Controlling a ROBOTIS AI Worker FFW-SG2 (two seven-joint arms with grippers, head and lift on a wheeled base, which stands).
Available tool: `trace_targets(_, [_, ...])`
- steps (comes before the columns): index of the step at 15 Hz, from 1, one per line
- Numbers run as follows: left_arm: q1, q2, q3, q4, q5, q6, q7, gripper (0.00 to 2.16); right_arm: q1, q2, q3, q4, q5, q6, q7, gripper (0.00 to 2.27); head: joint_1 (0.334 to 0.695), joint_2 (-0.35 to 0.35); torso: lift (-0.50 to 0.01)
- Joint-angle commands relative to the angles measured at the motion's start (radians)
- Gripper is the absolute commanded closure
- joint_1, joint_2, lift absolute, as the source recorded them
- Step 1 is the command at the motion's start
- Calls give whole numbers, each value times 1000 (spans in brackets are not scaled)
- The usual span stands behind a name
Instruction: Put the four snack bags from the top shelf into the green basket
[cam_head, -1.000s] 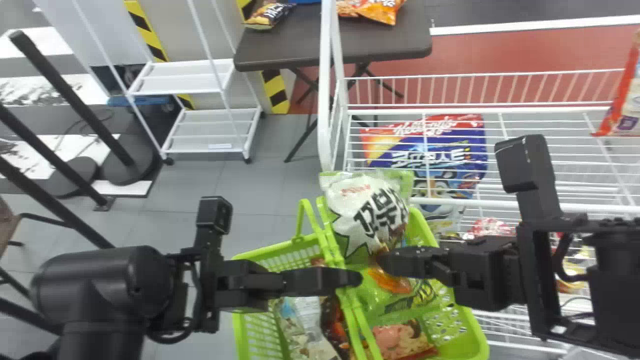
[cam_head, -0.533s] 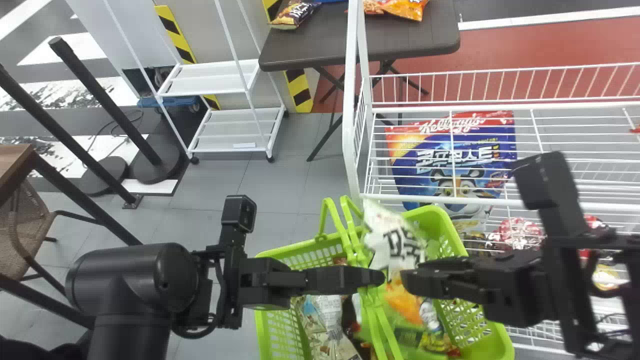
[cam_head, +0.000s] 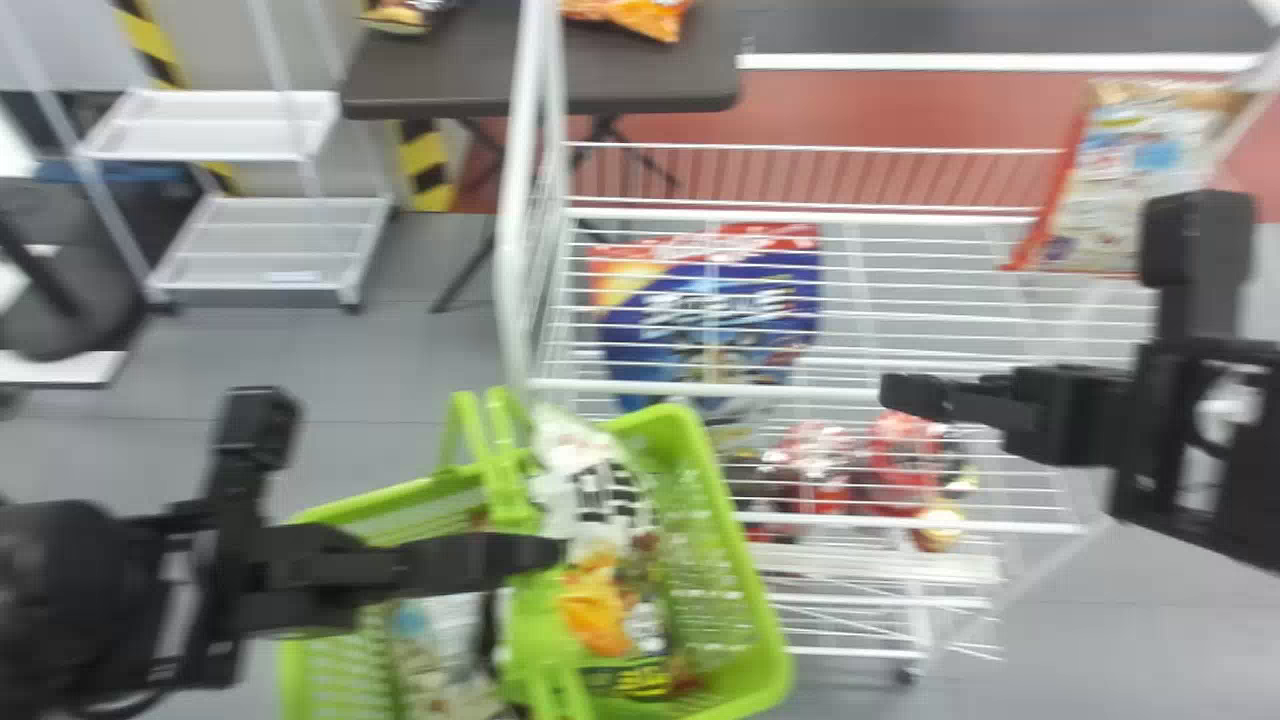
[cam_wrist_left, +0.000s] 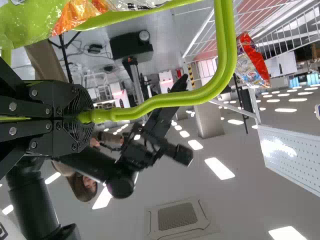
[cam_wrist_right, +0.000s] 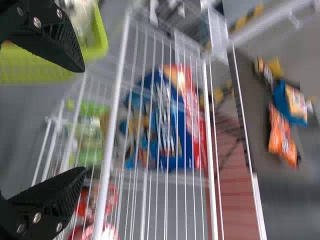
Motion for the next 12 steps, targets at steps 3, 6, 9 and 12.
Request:
trace_targets(3, [-1, 3, 0, 7, 0, 7, -11, 2148, -172, -1, -59, 464, 204, -573, -17, 76, 695, -227, 0])
trace_targets(6, [-1, 4, 4, 12, 0, 7, -11, 2148, -312, -1, -100, 754, 231, -809, -52, 87, 695, -280, 0])
trace_targets(9, [2, 7, 14, 20, 3, 7, -11, 2148, -433, -7, -106, 988, 326, -975, -109, 87, 695, -299, 0])
trace_targets(12, [11, 10, 29, 20, 11, 7, -11, 2148, -559, -21, -100, 1218, 401, -1033, -167, 87, 695, -314, 0])
